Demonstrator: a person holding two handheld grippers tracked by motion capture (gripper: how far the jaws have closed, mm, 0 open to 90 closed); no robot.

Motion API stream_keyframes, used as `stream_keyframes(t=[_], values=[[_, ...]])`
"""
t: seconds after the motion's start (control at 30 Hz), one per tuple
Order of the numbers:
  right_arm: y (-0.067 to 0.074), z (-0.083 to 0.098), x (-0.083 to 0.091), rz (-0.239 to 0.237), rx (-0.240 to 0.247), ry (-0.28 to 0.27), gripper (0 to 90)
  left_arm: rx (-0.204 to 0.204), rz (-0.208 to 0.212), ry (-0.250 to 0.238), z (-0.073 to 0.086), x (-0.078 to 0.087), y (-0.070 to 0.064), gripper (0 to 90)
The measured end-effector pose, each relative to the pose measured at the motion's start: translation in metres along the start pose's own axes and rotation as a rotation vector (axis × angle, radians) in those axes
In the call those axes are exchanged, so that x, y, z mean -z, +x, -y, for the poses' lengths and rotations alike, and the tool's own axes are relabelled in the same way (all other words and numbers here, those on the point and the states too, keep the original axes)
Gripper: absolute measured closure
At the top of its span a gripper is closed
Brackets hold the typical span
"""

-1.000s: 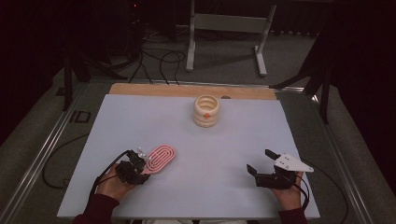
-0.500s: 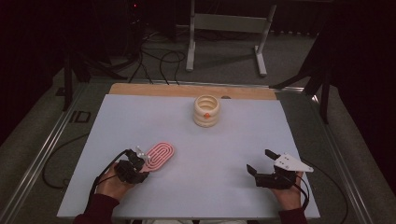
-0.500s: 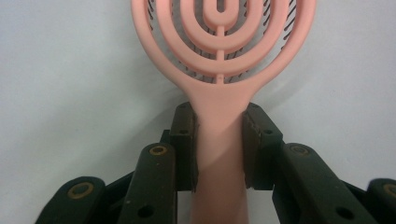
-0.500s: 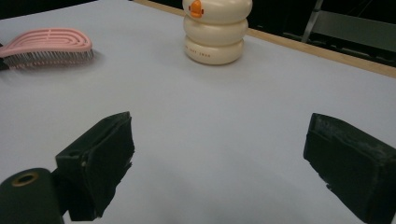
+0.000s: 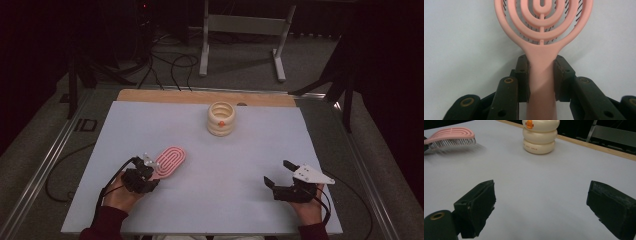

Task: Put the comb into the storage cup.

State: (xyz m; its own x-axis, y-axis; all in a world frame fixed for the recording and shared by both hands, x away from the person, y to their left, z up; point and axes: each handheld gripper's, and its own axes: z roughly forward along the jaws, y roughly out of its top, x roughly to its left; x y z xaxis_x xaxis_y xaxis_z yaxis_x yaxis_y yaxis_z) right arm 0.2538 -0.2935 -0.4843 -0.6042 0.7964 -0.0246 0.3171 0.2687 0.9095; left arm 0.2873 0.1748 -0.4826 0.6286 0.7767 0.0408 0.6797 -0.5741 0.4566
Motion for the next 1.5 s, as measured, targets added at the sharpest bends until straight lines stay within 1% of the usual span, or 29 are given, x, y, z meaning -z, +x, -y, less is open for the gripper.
stream_keyframes(t=[0.13,0.37,0.6,0.73,0.97,1.1,1.2,1.23,1.3,1.37,1.5], values=[[0.000,0.000,0.000,0.000,0.000,0.000,7.9,0.000,0.008,-0.023,-0.001,0.001,0.001,69.9],[0.000,0.000,0.000,0.001,0.001,0.000,8.0,0.012,0.000,-0.043,-0.002,0.003,0.003,69.9],[0.000,0.000,0.000,0.001,0.001,0.000,7.9,0.027,-0.014,-0.082,-0.005,0.006,0.005,69.8],[0.000,0.000,0.000,0.001,0.001,0.001,7.9,0.030,-0.014,-0.103,-0.008,0.008,0.005,69.8],[0.000,0.001,0.000,-0.001,-0.001,0.000,7.9,0.019,-0.017,-0.140,-0.014,0.012,0.004,69.8],[0.000,0.001,0.000,-0.001,-0.001,0.000,8.0,0.027,-0.022,-0.160,-0.017,0.014,0.005,69.8],[0.000,0.001,0.000,-0.001,-0.001,0.000,8.0,0.030,-0.023,-0.166,-0.018,0.015,0.006,69.8],[0.000,0.001,0.000,-0.001,-0.001,0.000,7.9,0.034,-0.030,-0.177,-0.019,0.015,0.007,69.8],[0.000,0.001,-0.001,-0.002,-0.001,-0.001,7.9,0.034,-0.030,-0.177,-0.019,0.015,0.007,69.8],[0.000,0.001,-0.001,-0.003,-0.002,0.000,7.9,0.044,-0.039,-0.194,-0.020,0.016,0.009,69.8],[0.001,0.001,-0.002,-0.002,0.000,0.006,7.9,0.039,-0.047,-0.205,-0.023,0.019,0.011,69.8]])
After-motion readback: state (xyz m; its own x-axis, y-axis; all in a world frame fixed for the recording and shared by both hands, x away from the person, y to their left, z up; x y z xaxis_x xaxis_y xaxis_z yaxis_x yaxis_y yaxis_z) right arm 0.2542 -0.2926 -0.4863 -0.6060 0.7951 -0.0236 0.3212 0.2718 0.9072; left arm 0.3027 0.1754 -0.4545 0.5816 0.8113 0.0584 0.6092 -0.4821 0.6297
